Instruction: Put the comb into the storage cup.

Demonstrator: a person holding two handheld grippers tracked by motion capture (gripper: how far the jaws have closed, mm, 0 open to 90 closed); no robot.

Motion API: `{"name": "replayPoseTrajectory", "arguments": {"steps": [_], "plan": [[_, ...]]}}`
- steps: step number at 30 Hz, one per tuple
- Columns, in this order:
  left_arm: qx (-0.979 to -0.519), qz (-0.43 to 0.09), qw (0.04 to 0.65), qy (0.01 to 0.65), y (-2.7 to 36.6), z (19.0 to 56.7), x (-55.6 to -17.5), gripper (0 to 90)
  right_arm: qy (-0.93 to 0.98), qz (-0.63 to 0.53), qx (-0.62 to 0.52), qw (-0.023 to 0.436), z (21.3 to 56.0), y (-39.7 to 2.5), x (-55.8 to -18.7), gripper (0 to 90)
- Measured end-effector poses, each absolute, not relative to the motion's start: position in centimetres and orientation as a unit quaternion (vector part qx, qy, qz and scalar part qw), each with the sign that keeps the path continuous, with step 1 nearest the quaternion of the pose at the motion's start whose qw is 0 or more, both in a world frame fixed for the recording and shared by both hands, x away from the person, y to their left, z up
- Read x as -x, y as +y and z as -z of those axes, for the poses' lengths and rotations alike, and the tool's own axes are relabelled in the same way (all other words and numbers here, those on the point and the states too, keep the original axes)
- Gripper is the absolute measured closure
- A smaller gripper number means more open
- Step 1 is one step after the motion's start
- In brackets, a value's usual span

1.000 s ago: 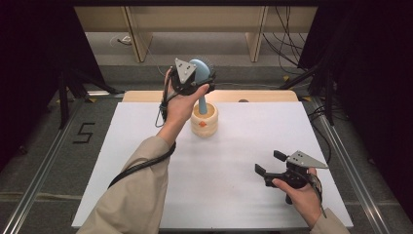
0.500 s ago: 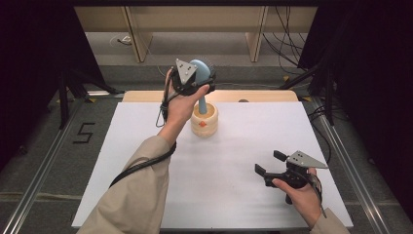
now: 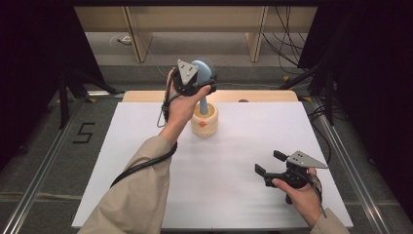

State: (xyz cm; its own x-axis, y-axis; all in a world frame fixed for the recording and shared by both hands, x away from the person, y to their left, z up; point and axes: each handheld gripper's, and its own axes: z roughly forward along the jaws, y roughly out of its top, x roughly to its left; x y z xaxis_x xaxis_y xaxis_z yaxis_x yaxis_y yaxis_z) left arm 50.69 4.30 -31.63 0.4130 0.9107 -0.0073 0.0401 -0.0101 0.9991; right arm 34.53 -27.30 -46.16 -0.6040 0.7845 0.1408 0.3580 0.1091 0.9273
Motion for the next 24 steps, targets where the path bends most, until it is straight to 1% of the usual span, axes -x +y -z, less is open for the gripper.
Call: {"name": "replayPoseTrajectory", "arguments": {"steps": [24], "plan": [[-0.609, -0.369, 0.580, 0.395, 4.17, 32.19, -50.96, 19.9, 0.718, -0.535, -0.398, 0.199, 46.16, -27.29, -34.54, 6.6]]}}
